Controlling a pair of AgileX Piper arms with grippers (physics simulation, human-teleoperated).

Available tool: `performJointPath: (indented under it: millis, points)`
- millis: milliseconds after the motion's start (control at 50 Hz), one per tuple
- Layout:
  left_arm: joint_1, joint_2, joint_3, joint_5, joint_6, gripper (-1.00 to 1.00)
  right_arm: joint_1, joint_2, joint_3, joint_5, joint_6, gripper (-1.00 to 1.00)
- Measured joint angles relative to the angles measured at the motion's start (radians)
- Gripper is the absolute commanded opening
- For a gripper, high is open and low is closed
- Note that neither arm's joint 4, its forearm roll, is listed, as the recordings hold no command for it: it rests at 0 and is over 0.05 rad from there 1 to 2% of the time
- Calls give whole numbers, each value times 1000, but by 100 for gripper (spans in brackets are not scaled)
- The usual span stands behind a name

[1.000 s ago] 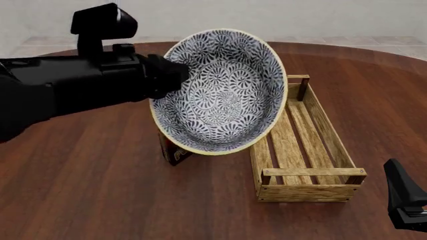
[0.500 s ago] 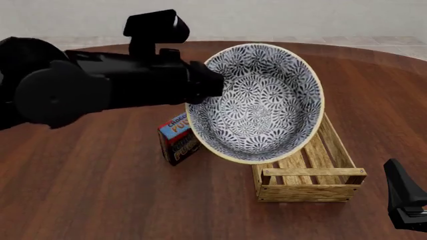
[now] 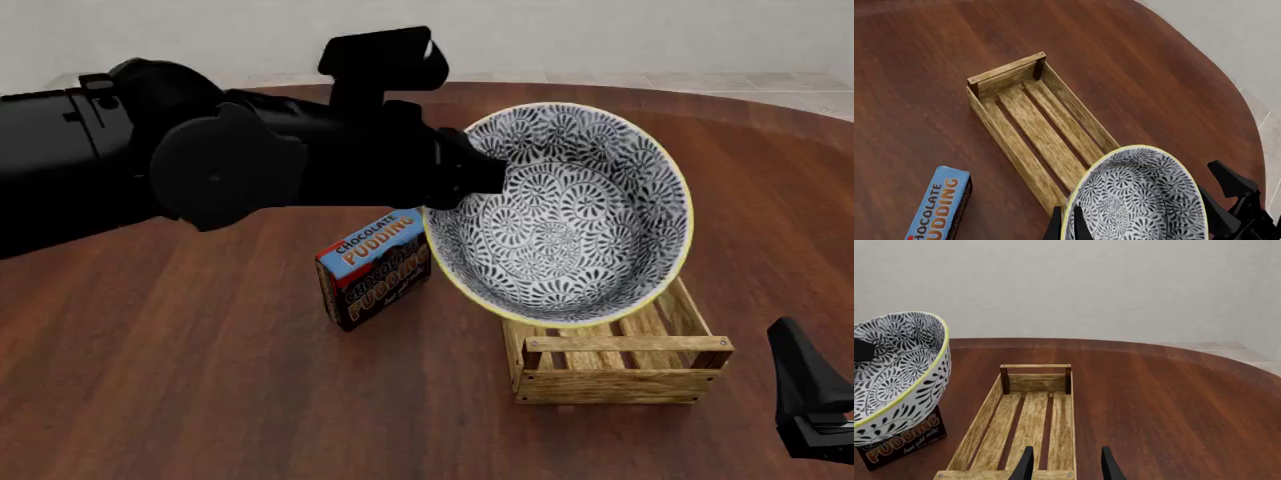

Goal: Pick up the bowl on the left and put it in the tray.

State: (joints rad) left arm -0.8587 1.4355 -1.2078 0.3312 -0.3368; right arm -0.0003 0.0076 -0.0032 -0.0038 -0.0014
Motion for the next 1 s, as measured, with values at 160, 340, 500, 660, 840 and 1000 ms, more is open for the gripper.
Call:
performJointPath:
  millis: [160, 340, 500, 660, 840, 1000]
  points:
    - [-13, 50, -43, 11, -1, -100, 0, 0, 0, 0, 0, 100]
    - [-33, 97, -82, 20, -6, -100, 0, 0, 0, 0, 0, 100]
    - [-48, 140, -117, 27, -11, -100, 0, 0, 0, 0, 0, 100]
    - [-57, 183, -156, 36, -15, -100, 0, 0, 0, 0, 0, 100]
    - [-64, 230, -195, 37, -24, -100, 0, 0, 0, 0, 0, 100]
    - [-72, 267, -222, 31, -36, -100, 0, 0, 0, 0, 0, 100]
